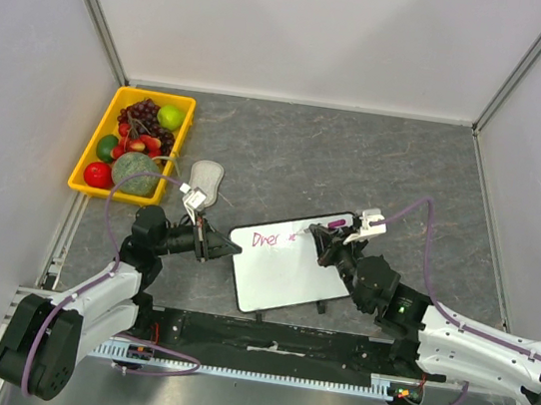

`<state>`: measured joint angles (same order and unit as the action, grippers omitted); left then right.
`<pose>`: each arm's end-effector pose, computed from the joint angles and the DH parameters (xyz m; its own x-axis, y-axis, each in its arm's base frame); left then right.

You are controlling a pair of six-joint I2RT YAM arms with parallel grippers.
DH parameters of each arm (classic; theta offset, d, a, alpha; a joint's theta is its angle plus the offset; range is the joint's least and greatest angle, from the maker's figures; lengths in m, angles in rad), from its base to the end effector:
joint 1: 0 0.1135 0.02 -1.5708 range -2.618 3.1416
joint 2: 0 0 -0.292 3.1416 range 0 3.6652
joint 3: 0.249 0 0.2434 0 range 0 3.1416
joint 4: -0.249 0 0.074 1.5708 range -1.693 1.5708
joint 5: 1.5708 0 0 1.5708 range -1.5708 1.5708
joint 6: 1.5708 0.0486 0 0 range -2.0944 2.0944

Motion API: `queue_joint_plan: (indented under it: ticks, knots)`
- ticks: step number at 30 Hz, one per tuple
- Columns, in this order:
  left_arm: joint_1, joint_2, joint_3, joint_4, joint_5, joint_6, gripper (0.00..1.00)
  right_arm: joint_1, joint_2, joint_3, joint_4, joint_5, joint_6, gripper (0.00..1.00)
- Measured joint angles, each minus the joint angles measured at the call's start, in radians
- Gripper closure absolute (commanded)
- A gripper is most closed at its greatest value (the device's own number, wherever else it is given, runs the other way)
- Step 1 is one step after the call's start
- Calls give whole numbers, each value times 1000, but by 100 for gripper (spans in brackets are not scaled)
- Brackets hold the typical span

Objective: Write a sentence on the whiteboard

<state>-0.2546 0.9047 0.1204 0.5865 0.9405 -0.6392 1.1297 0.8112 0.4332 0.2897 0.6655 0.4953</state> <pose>0.1349 -0.0757 0.1988 -0.6985 -0.1815 -0.6922 0.6209 0.3272 -0.7123 0.1006 0.1428 0.2840 -0.2464 0.3538 -0.9023 -0.3769 0.8227 0.4255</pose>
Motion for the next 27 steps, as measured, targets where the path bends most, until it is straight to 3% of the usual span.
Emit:
queue_joint_plan:
  ticks: [27]
  knots:
    - [0,0,0,0,0,0,98,-2,-52,-34,-46,-33,33,100]
